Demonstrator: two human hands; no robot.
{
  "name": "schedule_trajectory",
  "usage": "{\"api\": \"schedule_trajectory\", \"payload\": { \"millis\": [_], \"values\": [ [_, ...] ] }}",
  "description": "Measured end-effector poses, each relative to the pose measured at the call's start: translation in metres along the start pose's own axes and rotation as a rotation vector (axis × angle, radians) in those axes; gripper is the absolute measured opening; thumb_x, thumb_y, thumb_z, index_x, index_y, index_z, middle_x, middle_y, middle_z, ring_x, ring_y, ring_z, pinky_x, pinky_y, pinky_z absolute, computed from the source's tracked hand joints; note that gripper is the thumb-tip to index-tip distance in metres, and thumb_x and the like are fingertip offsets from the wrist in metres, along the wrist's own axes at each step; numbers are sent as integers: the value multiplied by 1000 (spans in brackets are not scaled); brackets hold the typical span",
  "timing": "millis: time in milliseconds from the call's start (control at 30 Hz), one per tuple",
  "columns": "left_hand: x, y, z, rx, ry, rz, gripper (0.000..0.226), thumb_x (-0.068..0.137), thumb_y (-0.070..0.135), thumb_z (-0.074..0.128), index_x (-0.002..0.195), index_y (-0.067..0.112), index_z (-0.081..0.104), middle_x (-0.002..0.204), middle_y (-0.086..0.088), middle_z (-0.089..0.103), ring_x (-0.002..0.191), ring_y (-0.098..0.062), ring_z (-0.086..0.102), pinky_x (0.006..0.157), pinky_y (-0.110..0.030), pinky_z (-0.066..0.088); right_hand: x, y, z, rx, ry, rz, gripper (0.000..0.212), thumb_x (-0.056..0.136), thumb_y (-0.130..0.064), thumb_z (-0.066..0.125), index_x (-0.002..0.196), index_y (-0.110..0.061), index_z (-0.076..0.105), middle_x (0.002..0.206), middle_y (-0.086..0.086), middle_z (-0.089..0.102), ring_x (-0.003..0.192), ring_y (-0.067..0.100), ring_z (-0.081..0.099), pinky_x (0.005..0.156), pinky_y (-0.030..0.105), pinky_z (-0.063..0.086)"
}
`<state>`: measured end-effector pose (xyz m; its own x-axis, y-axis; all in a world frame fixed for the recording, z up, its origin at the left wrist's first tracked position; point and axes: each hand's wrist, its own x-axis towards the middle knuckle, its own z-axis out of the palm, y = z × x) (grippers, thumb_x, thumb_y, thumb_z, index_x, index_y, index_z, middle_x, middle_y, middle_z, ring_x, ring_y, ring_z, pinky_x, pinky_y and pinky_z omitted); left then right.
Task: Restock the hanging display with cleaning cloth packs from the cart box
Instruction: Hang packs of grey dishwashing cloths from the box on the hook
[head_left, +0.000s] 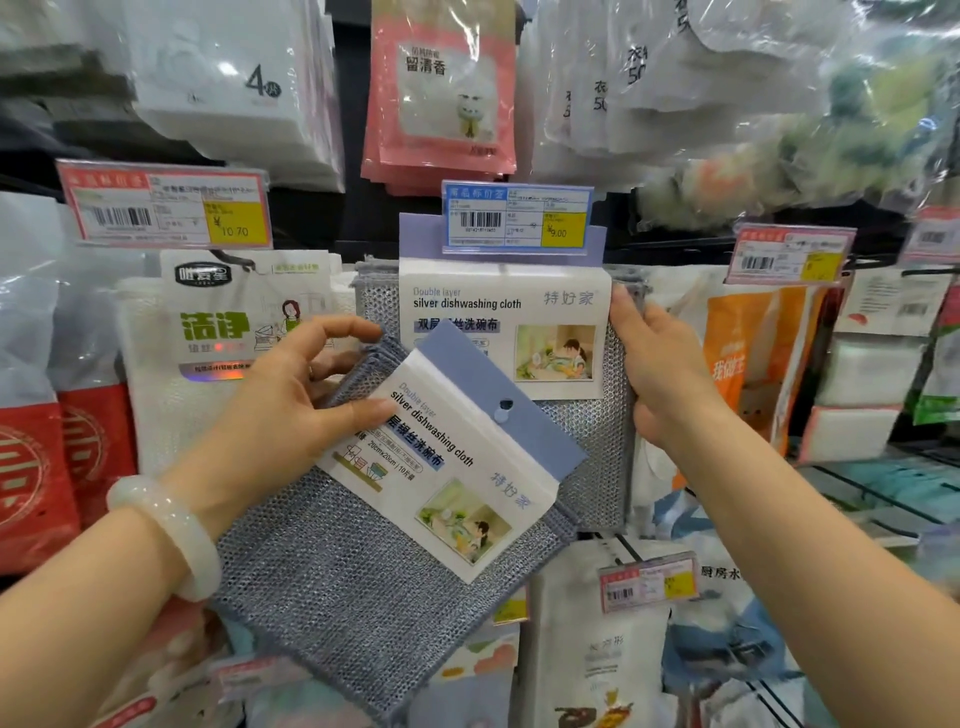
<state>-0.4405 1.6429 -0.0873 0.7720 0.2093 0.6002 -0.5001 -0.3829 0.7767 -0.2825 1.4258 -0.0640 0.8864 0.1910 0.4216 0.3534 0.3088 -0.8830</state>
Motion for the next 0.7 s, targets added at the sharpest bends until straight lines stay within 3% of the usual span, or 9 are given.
{"api": "schedule_trajectory", "payload": {
  "millis": [67,167,267,400,533,700],
  "values": [
    [-2,-2,2,6,-6,-6,61,58,11,73,108,44,58,84,12,72,82,-4,70,57,-22,57,-6,2,0,-59,40,-81,19,94,-29,52,109,-17,55,105,9,69,91,17,69,80,40,58],
    [-6,-9,3,-10,-16,-34,68,60,10,73,114,49,56,89,7,71,81,-14,72,57,-29,59,-25,14,-6,-137,12,-299,37,95,-20,51,125,-29,33,111,-5,59,92,-3,63,81,21,55],
    [-8,-12,3,69,-12,-1,71,65,4,74,113,52,54,95,7,62,78,3,69,57,-18,55,-41,26,-11,-373,-72,-481,54,93,-15,53,134,-33,23,128,-23,39,117,-16,41,99,8,35],
    [-6,-8,5,132,-26,20,73,69,1,73,110,57,50,96,10,56,77,11,65,56,-11,52,-41,28,-12,-485,-81,-479,51,91,-6,55,138,-14,35,136,0,43,128,12,41,109,37,36],
    [-3,-2,4,135,-5,59,74,69,-1,72,111,55,50,95,11,57,78,8,67,57,-12,53,-37,18,-11,-477,-46,-530,50,90,-8,57,136,-17,39,130,-8,44,123,2,41,104,15,34],
    [4,1,1,137,0,49,74,68,3,73,116,54,48,102,5,59,82,-1,69,60,-15,55,-22,5,-3,-500,-49,-464,54,90,-11,57,140,-19,37,143,-1,42,133,9,36,111,31,32]
  ]
}}
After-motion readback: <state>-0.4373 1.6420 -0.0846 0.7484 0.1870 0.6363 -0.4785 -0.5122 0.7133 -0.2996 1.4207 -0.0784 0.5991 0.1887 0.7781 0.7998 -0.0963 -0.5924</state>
